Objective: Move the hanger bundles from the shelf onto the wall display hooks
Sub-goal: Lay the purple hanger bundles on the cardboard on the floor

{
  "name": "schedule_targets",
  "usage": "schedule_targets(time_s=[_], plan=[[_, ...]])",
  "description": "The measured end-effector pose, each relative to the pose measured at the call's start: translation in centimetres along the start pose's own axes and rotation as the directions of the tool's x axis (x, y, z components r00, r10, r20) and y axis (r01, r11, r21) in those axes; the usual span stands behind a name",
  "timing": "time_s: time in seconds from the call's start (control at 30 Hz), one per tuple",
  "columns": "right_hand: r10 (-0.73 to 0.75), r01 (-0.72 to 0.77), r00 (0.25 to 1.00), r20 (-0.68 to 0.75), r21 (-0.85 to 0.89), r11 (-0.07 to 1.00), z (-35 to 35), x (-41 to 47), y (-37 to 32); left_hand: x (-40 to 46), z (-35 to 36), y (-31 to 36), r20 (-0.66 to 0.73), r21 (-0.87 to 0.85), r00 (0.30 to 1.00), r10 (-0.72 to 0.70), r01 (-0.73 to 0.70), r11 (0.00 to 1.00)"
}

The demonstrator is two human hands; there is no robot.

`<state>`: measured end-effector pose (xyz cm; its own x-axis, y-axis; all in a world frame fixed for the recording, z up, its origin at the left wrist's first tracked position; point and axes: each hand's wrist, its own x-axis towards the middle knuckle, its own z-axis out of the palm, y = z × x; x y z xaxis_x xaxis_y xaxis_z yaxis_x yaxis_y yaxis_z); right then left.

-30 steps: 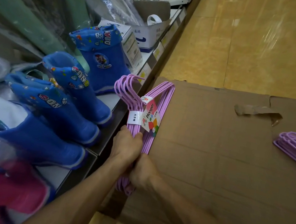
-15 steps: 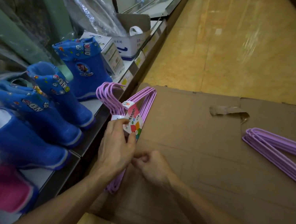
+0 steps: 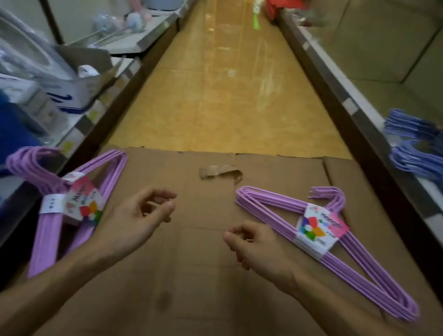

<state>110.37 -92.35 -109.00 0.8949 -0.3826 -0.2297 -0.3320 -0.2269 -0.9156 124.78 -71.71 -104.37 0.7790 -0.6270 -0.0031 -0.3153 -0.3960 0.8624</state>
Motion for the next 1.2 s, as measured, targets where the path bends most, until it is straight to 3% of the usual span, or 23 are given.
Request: schedule_targets(time_s=[0.17,0.3,0.4,0.53,0.67,0.83,1.03,1.2], plan=[[0.027,-0.055,0.977,-0.212,-0.127,0.990,-5.6,-1.4,1.7,1.8,3.9,3.0,0.073,-0.051,0.997,-0.004,0.007,0.999],[0.004,-0.146,0.895,-0.446,-0.283,0.948,-10.4,-1.2,3.9,3.5,7.0,4.6,0.099,-0.116,0.995,-0.010,0.022,0.993],[0.094,-0.279,0.841,-0.532,-0.280,0.918,-14.6,-1.2,5.8,4.4,9.0,4.6,0.118,-0.129,0.993,-0.016,0.031,0.991],[0.201,-0.478,0.785,-0.586,-0.366,0.798,-18.9,-1.5,8.7,5.3,10.9,3.5,0.152,-0.112,0.987,-0.045,0.062,0.992],[0.333,-0.595,0.769,-0.546,-0.421,0.685,-19.9,-1.9,11.5,6.6,12.3,2.6,0.172,-0.098,0.980,-0.099,0.117,0.988],[0.357,-0.627,0.767,-0.533,-0.504,0.594,-19.2,-1.4,14.0,7.3,14.2,1.7,0.189,-0.107,0.968,-0.163,0.185,0.977],[0.273,-0.632,0.762,-0.587,-0.582,0.512,-18.9,-0.3,14.6,7.0,15.6,1.2,0.228,-0.131,0.951,-0.211,0.245,0.961],[0.234,-0.584,0.796,-0.559,-0.604,0.542,-18.0,-0.9,14.2,6.7,15.5,1.6,0.227,-0.133,0.951,-0.212,0.246,0.960]])
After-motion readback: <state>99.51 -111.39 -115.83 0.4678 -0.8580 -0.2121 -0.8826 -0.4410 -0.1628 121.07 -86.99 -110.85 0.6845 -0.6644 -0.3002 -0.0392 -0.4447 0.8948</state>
